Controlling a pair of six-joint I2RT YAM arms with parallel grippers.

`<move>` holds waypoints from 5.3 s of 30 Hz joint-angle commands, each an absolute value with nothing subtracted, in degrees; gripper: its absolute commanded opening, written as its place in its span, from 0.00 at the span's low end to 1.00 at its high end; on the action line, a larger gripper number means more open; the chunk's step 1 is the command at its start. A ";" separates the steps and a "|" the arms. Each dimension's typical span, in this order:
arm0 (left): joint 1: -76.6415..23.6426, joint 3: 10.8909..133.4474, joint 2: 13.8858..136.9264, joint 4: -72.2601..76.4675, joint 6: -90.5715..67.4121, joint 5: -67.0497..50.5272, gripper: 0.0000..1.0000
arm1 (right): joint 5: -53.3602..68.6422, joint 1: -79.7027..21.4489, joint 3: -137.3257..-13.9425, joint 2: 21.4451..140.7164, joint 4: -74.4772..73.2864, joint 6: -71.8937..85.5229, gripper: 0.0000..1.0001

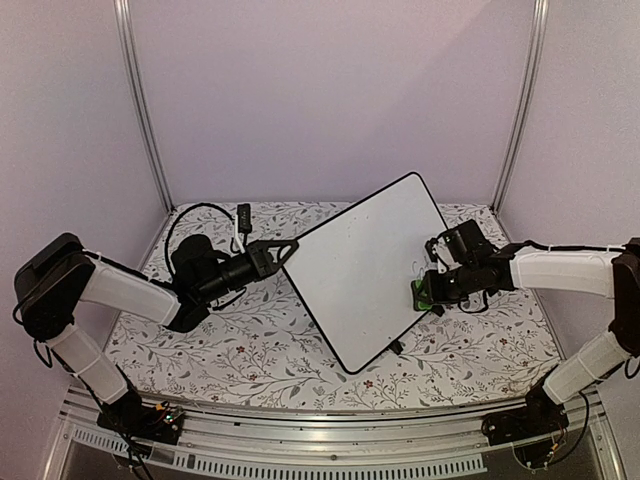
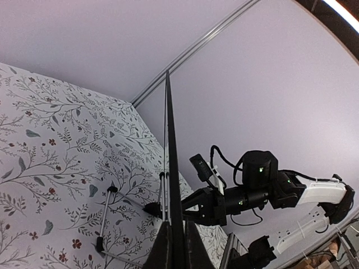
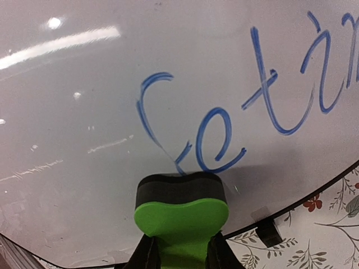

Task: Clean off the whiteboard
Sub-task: Erase the whiteboard at the center of the board.

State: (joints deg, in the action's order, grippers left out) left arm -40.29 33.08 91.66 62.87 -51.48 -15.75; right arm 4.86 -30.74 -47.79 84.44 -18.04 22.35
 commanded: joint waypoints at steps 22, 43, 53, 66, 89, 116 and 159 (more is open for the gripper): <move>-42.46 38.46 89.40 47.73 -46.10 -24.26 0.00 | -1.99 -29.68 -54.13 85.29 -19.37 19.73 0.00; -42.53 36.96 89.10 47.05 -42.84 -26.54 0.00 | 4.46 -28.65 -43.37 80.44 -20.47 19.64 0.00; -42.47 36.69 89.42 47.78 -42.79 -27.35 0.00 | 0.44 -28.58 -49.73 81.62 -20.47 18.53 0.00; -42.24 36.44 89.51 48.08 -42.72 -27.53 0.00 | 2.37 -28.20 -52.47 84.61 -21.84 17.29 0.00; -42.01 36.11 89.80 48.98 -43.43 -28.03 0.00 | 2.19 -33.75 -42.17 81.80 -20.66 22.77 0.00; -42.02 35.88 89.88 49.30 -43.48 -28.39 0.00 | -9.05 -31.08 -52.73 82.19 -24.11 20.24 0.00; -42.00 35.83 90.18 49.99 -43.98 -28.99 0.00 | -17.74 -40.57 -52.97 82.21 -26.06 25.47 0.00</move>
